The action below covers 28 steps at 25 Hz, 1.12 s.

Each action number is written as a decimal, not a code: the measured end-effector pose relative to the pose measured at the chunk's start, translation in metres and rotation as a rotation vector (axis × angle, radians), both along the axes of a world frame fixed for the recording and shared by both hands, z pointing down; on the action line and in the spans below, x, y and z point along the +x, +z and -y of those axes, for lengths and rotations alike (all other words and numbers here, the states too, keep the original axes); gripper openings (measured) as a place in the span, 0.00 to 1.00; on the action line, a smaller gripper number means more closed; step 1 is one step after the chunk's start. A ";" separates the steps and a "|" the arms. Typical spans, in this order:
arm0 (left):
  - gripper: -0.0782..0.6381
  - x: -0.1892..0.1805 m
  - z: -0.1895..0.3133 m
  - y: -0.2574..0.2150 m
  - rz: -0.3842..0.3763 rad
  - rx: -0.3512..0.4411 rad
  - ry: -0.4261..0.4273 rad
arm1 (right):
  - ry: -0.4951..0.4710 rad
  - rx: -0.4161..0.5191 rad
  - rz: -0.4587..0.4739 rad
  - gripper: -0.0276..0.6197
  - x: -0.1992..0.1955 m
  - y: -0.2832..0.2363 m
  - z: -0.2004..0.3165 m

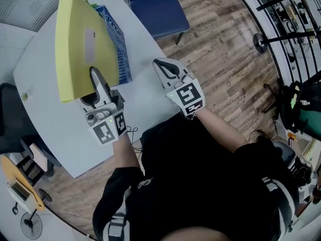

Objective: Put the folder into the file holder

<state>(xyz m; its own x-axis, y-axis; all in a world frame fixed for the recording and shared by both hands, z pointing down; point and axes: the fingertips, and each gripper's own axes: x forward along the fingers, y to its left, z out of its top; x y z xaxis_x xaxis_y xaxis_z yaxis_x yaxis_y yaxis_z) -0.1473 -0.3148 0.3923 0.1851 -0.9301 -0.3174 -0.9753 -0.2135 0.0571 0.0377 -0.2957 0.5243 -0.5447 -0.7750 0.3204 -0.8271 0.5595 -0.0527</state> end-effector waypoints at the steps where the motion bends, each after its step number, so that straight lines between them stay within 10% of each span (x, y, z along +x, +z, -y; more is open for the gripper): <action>1: 0.35 -0.001 0.000 0.001 -0.004 -0.002 -0.001 | 0.001 -0.001 -0.001 0.05 0.001 0.000 0.000; 28: 0.36 -0.003 -0.003 0.053 0.044 -0.119 -0.044 | 0.001 -0.016 -0.013 0.05 0.002 0.007 -0.004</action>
<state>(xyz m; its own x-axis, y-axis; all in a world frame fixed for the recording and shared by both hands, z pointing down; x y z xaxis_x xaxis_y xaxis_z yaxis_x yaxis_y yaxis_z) -0.1504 -0.3116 0.4448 0.1544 -0.9681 -0.1971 -0.9857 -0.1647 0.0368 0.0401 -0.2920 0.5308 -0.5398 -0.7700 0.3403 -0.8282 0.5581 -0.0508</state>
